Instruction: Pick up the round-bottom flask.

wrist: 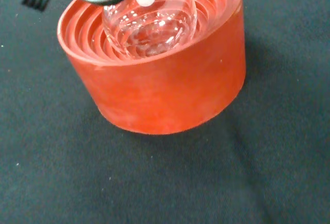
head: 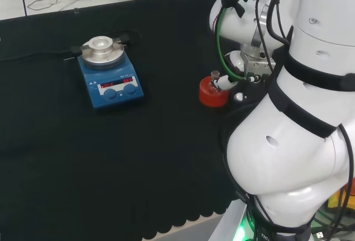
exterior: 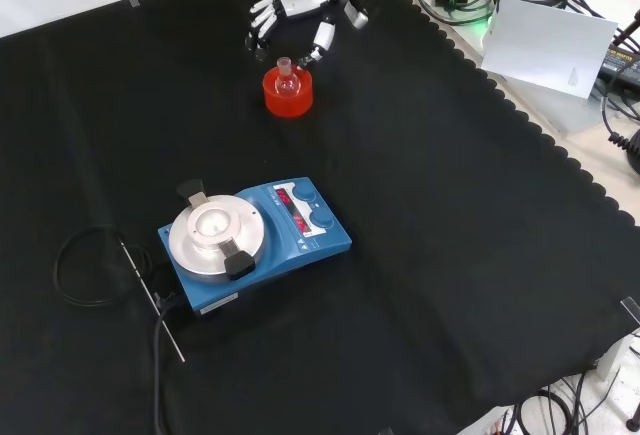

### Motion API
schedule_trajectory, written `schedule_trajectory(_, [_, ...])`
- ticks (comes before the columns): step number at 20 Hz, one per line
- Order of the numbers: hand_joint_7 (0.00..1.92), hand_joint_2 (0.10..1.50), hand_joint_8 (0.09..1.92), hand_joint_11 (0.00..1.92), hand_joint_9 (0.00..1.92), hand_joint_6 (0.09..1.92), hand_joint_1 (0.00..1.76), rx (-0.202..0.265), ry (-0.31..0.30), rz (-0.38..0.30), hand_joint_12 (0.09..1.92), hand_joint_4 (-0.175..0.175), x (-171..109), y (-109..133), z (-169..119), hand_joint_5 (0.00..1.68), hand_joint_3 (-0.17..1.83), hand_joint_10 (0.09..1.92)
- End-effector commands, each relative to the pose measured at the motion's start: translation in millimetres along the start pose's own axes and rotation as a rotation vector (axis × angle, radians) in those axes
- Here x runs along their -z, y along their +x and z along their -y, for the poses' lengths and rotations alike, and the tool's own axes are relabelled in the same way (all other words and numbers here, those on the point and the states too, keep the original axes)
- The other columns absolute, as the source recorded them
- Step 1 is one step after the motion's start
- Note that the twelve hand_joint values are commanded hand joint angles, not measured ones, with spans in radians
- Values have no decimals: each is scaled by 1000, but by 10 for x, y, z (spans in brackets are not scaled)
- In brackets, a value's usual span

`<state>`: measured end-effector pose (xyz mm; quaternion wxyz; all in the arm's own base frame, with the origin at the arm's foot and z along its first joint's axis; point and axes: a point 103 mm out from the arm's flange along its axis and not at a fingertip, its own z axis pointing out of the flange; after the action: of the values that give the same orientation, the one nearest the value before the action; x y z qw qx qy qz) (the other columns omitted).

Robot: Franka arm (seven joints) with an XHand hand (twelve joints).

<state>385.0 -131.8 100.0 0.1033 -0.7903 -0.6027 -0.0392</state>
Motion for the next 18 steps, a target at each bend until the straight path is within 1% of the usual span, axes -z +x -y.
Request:
schedule_trajectory(1, [369, 671, 683, 209, 580, 597, 870, 15, -35, 0, 1372, -73, -28, -21, -74, 673, 604, 641])
schedule_trajectory(6, [391, 671, 690, 241, 603, 660, 880, 23, -56, 4, 1362, -80, -28, -14, -96, 703, 610, 637])
schedule_trajectory(10, [411, 674, 697, 262, 618, 692, 884, 33, -54, 4, 1360, -86, -50, -8, -106, 744, 612, 638])
schedule_trajectory(13, [422, 675, 700, 270, 627, 707, 887, 51, -53, -1, 1357, -89, -62, 1, -112, 764, 614, 639])
schedule_trajectory(18, [433, 674, 699, 278, 641, 735, 890, 69, -52, -7, 1349, -91, -58, 27, -120, 765, 617, 629])
